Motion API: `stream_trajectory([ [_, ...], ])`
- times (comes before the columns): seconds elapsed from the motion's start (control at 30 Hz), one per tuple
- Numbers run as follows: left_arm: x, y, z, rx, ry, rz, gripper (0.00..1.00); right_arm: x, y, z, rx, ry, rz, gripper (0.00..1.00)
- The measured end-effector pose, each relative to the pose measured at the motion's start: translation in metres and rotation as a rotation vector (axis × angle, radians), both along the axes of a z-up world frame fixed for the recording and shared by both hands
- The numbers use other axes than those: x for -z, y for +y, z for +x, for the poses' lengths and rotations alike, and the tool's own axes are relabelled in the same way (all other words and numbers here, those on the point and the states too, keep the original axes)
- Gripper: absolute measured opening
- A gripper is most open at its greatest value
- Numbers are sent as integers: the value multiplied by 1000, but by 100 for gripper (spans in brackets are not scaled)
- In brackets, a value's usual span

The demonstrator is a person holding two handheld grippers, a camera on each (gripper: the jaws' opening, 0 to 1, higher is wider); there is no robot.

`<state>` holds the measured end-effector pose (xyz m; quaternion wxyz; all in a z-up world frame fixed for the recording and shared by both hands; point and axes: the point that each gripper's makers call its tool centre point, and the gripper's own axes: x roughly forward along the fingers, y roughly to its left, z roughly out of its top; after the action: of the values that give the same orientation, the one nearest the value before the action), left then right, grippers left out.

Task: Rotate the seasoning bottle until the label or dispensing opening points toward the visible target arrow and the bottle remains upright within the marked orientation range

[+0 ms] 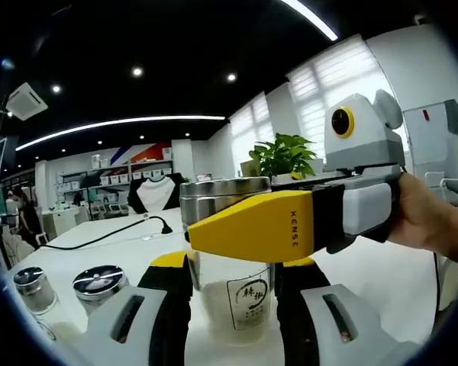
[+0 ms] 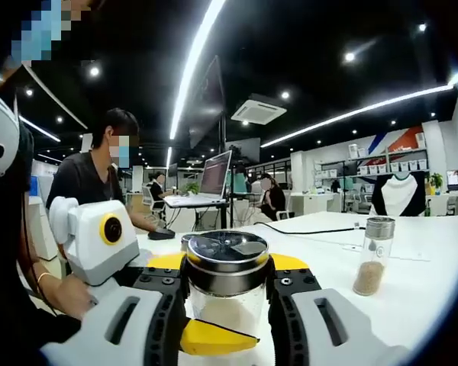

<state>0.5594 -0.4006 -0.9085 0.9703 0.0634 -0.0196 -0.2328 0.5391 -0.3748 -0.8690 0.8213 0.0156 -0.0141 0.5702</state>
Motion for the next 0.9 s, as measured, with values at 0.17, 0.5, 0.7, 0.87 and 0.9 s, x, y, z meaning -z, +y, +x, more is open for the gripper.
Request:
stream_trajectory([
  [0.17,4,1,6,-9,12,0,44,4,2,6,1,5,-13,38],
  [0.5,16,-1,10,-9,42,-7,44,16,0,11,8,28,-50,38],
  [0.7,16,-1,9,1,40,-20,45,16,-1,9,-1,24,-34,38],
  [0.87,17,0,10,4,45,-25,45,15,-1,10,-2,21,-9,38],
  [0.9,17,0,10,3,45,-23,45,15,-1,10,-2,20,-8,38],
])
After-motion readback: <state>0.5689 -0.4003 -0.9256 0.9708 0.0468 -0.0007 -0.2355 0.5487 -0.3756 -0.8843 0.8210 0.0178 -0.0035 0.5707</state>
